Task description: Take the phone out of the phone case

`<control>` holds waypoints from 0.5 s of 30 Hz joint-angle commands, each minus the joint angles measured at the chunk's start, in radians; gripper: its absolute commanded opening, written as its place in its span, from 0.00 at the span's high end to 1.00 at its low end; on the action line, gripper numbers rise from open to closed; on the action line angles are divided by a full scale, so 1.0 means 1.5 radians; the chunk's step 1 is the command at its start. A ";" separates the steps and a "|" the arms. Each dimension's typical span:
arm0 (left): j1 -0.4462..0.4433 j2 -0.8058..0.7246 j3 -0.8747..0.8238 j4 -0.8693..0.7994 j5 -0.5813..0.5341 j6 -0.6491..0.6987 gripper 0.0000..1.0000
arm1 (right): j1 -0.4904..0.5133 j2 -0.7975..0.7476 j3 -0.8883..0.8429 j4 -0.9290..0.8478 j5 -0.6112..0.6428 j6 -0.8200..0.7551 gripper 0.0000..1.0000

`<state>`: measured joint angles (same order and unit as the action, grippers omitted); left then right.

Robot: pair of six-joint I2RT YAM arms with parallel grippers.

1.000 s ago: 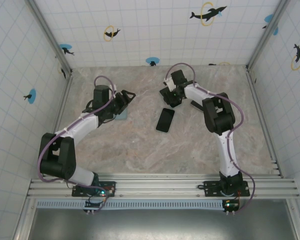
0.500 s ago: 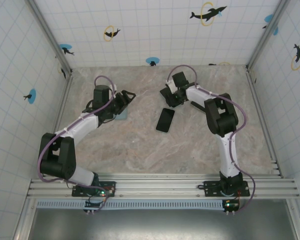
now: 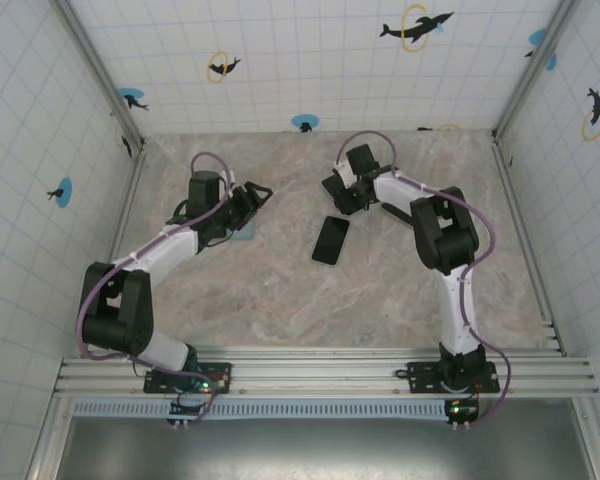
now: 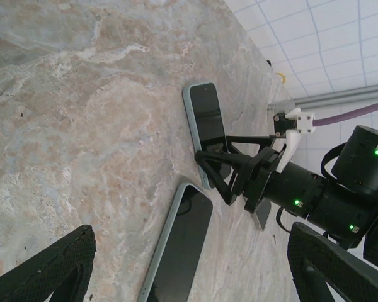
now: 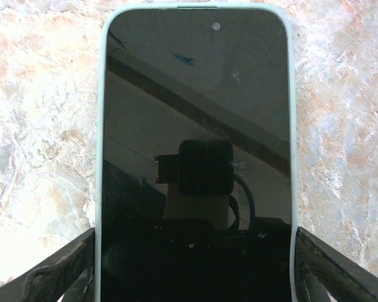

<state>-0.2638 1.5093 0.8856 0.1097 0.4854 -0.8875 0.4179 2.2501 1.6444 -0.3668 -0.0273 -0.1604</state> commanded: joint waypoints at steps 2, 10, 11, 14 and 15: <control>-0.001 -0.005 0.006 -0.005 0.007 0.012 0.19 | -0.027 -0.009 -0.034 -0.069 0.006 0.025 0.60; -0.003 0.000 0.027 -0.001 0.006 0.009 0.19 | -0.077 -0.124 -0.139 0.093 -0.145 0.124 0.66; -0.001 -0.001 0.028 -0.001 0.006 0.009 0.19 | -0.081 -0.131 -0.142 0.099 -0.160 0.130 0.66; -0.001 0.001 0.037 -0.001 0.007 0.006 0.19 | -0.093 -0.158 -0.162 0.126 -0.207 0.155 0.66; -0.003 0.001 0.040 0.000 0.006 0.004 0.19 | -0.098 -0.171 -0.178 0.146 -0.227 0.169 0.67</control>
<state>-0.2638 1.5097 0.9043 0.1097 0.4854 -0.8883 0.2733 2.0865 1.4132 -0.2584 -0.2451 0.0204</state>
